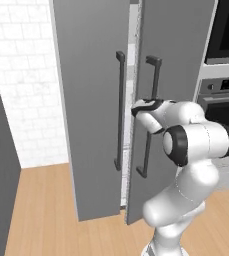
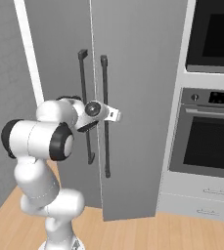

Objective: Take the strawberry from the fridge and place it on top of the pancake, located on the dining counter.

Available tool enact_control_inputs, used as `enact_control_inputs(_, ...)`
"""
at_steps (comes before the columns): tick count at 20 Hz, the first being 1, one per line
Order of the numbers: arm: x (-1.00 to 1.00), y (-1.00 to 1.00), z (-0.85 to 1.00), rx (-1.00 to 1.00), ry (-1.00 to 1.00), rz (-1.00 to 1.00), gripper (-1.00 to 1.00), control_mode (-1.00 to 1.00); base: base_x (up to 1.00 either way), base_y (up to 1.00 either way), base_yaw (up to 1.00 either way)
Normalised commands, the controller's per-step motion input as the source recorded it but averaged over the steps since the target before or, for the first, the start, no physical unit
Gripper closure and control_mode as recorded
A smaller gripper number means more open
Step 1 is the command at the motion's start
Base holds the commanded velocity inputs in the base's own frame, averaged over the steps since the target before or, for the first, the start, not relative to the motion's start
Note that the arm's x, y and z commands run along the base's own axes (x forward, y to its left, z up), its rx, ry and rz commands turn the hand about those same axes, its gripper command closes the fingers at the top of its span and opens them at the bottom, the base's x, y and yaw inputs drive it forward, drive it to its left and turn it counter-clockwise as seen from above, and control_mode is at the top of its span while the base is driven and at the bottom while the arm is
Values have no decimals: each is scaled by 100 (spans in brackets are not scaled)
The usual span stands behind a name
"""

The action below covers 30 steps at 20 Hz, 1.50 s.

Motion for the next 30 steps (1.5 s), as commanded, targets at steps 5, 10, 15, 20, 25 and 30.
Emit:
enact_control_inputs(5, -56, -100, 0, 12, -2, 0, 100, -100, 0, 0, 0)
enact_control_inputs(10, -63, -100, -2, 10, -12, 0, 100, -100, 0, 0, 0)
enact_control_inputs(15, -78, -100, 0, 8, -11, 0, 100, -100, 0, 0, 0)
enact_control_inputs(20, -77, -100, 0, 8, -5, 0, 100, -100, 0, 0, 0)
enact_control_inputs(25, -43, -100, 0, 10, 0, 0, 100, -100, 0, 0, 0)
enact_control_inputs(30, -31, -100, 0, 10, 0, 0, 100, -100, 0, 0, 0)
